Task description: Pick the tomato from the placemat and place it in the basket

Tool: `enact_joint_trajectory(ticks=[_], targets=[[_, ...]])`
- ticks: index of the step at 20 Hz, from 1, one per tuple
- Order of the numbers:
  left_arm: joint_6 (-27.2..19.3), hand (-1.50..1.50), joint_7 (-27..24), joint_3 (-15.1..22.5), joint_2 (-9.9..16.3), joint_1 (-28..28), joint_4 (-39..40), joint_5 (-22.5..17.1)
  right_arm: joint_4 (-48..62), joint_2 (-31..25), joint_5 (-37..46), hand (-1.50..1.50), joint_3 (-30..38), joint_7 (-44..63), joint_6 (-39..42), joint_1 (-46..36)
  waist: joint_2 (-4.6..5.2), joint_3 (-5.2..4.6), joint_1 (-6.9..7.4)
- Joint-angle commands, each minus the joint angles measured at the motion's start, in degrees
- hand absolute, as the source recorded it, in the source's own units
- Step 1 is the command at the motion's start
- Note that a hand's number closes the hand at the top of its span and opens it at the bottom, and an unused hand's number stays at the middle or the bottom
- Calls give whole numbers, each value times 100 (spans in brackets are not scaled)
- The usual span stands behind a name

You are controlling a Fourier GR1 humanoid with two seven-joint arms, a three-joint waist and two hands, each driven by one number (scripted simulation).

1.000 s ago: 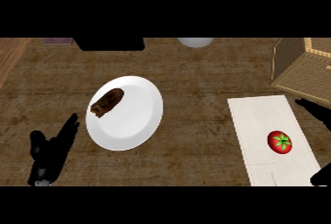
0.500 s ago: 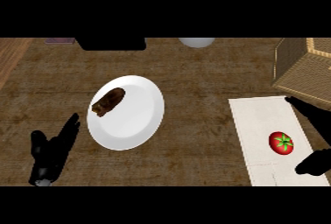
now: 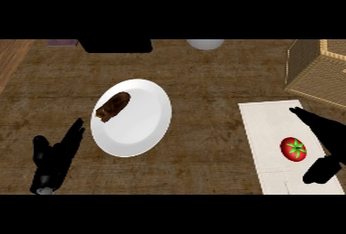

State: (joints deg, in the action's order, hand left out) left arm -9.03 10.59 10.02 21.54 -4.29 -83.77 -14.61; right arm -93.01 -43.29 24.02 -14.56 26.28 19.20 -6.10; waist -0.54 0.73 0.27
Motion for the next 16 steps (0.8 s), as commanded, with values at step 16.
enact_joint_trajectory(ticks=[16], targets=[[224,0,193,-88,-173,-417,342,113,798,461,679,-150,22,-498,-79,-35,60,-74,-21]])
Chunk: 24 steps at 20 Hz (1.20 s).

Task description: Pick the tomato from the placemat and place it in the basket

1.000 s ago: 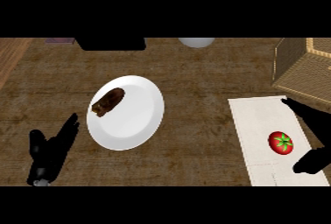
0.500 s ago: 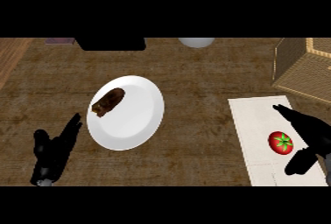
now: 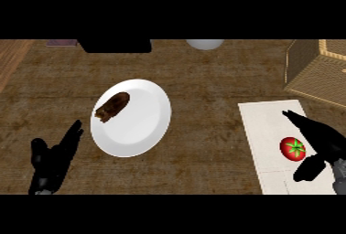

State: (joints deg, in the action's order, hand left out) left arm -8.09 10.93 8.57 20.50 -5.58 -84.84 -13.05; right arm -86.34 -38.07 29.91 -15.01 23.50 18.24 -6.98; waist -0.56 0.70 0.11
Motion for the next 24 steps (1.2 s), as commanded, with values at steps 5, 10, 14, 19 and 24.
enact_joint_trajectory(ticks=[5,10,14,19,24], targets=[[114,0,249,51,-89,-224,446,61,308,53,624,150,-210,-477,-153,-232,66,-70,40],[161,0,30,-38,-222,-34,821,119,459,-18,1098,150,-338,-956,-530,-44,67,-71,-23],[99,0,506,-48,-162,-184,210,74,813,224,1283,150,-306,-1048,-783,-81,63,-65,33],[407,0,178,-7,-84,-176,437,84,934,1904,1624,150,-579,1634,-288,-1526,107,-83,294],[81,0,439,15,-232,84,381,264,1661,2879,2359,150,-638,2608,-910,-2645,102,-69,232]])
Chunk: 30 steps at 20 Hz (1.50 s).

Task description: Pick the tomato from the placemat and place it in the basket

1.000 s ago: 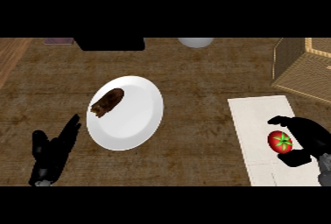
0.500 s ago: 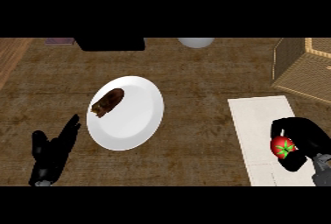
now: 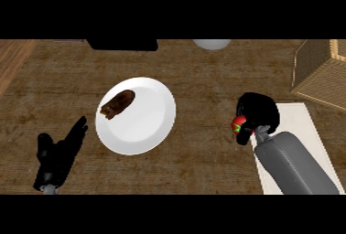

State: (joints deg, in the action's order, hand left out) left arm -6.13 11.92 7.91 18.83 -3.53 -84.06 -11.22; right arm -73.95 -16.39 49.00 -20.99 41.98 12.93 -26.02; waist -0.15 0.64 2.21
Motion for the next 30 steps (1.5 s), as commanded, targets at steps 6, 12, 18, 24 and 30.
enact_joint_trajectory(ticks=[6,12,18,24,30], targets=[[2,0,251,-21,-119,-283,347,-112,-709,1239,-219,150,1259,591,-2210,-1046,6,-42,-266],[89,0,209,-126,77,-473,269,-49,-1127,1003,318,150,1666,949,-2720,-1955,2,-66,-194],[145,0,-8,-111,-52,-596,396,-13,-1292,375,386,150,2283,1642,-2030,-2736,1,-72,-217],[80,0,200,-161,-132,-350,502,10,-1001,-374,65,150,3071,1660,-1626,-3387,15,-69,-249],[4,0,478,-70,-133,-420,87,140,14,-910,-47,150,3472,1255,-1682,-3690,39,-65,-134]])
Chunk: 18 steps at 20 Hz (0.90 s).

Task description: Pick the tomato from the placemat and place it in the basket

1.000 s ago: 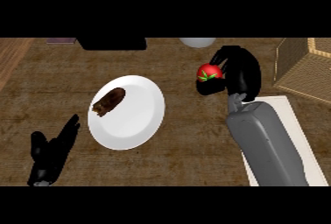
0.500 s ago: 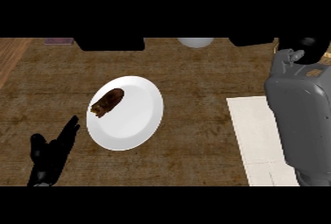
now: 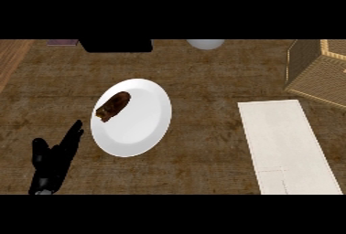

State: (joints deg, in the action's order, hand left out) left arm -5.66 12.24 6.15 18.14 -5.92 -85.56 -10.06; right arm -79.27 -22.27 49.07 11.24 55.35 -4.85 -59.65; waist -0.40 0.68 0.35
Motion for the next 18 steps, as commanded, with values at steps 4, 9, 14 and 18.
enact_joint_trajectory(ticks=[4,9,14,18], targets=[[97,0,395,50,-33,-150,354,2,943,-683,-239,150,488,-595,82,-163,70,-67,43],[-44,0,211,143,-225,-126,443,200,1908,-989,-464,150,788,-1644,-213,129,110,-63,85],[233,0,312,-93,-61,12,482,-19,2615,-960,-632,150,1014,-2202,-649,72,102,-65,99],[112,0,100,67,-252,-162,500,196,3125,-1083,-963,150,1406,-2470,-805,24,94,-64,95]])
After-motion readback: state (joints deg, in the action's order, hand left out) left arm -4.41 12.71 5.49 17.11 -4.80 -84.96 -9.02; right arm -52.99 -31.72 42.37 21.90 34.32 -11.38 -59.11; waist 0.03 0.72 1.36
